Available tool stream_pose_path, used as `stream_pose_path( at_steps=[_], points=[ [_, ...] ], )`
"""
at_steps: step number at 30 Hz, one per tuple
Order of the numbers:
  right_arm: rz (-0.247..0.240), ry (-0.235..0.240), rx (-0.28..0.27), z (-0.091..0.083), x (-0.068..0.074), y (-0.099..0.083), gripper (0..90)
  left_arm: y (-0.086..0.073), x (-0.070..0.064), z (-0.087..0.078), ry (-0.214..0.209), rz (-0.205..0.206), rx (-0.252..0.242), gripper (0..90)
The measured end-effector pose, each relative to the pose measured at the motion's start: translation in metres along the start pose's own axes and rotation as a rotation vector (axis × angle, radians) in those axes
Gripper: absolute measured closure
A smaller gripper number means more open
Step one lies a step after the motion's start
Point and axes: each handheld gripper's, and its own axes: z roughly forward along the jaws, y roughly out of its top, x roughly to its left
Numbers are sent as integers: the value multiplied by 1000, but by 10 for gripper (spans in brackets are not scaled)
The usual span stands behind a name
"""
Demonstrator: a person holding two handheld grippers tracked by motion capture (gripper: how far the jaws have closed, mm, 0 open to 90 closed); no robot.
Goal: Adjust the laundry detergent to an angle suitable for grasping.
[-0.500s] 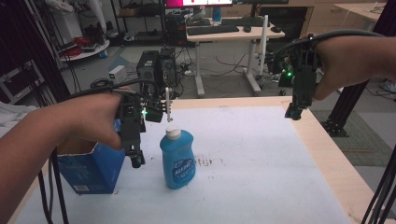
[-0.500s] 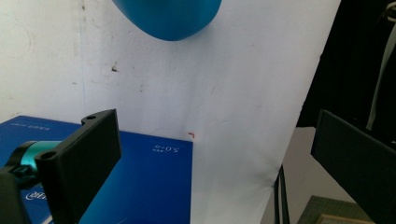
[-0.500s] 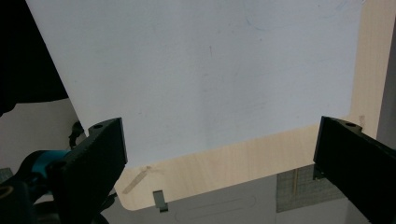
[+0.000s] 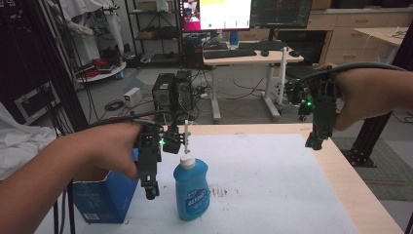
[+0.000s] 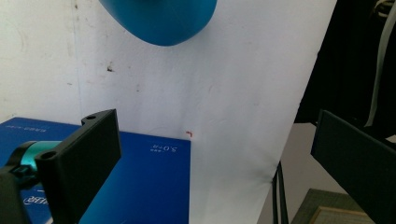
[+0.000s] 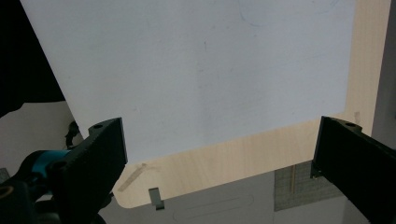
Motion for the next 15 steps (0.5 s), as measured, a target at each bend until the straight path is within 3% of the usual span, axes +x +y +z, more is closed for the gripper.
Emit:
stream_pose_path(
  at_steps=[9,15],
  points=[
    [-20,6,-11,-2,3,1,16,3,-1,2,-1,-3,-3,17],
    [-13,1,-6,-1,1,1,16,5,-1,3,1,20,-15,17]
  ],
)
